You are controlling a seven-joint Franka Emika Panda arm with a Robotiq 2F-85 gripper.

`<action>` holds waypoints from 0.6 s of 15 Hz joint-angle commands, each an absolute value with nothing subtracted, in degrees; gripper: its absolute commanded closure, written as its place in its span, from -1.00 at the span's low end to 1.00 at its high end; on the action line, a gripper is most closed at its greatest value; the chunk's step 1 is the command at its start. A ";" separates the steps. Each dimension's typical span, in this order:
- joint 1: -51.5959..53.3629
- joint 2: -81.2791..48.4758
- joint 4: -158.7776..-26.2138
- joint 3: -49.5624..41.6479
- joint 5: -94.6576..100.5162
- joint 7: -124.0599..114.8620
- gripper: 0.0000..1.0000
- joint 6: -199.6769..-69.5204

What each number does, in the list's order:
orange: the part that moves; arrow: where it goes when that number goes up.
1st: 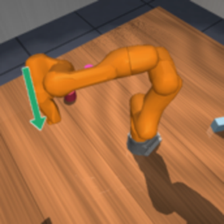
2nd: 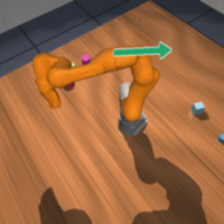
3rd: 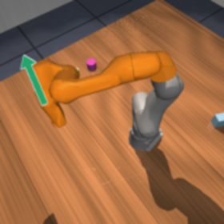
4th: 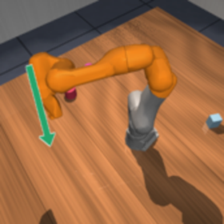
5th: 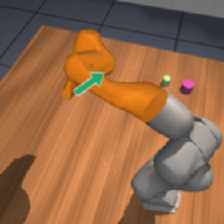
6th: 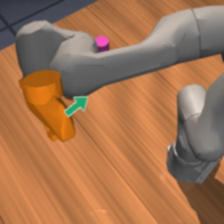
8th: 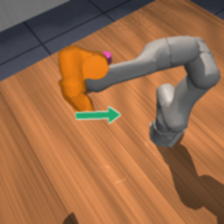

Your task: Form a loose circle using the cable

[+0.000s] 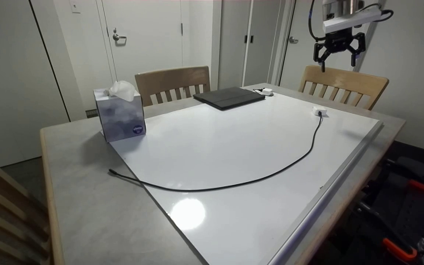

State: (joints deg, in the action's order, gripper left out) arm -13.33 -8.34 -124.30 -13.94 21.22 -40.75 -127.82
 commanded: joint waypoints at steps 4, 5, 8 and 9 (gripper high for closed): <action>-13.83 -9.86 -121.84 -17.24 13.85 -36.97 -1.00 -126.66; -14.06 -9.89 -121.57 -17.38 13.10 -36.37 -1.00 -126.25; -14.11 -9.90 -121.37 -17.36 12.79 -36.26 -1.00 -125.86; -14.11 -9.90 -121.37 -17.35 12.79 -36.26 -1.00 -125.84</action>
State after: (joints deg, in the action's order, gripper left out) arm -14.62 -9.84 -121.49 -16.80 12.94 -36.41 -125.94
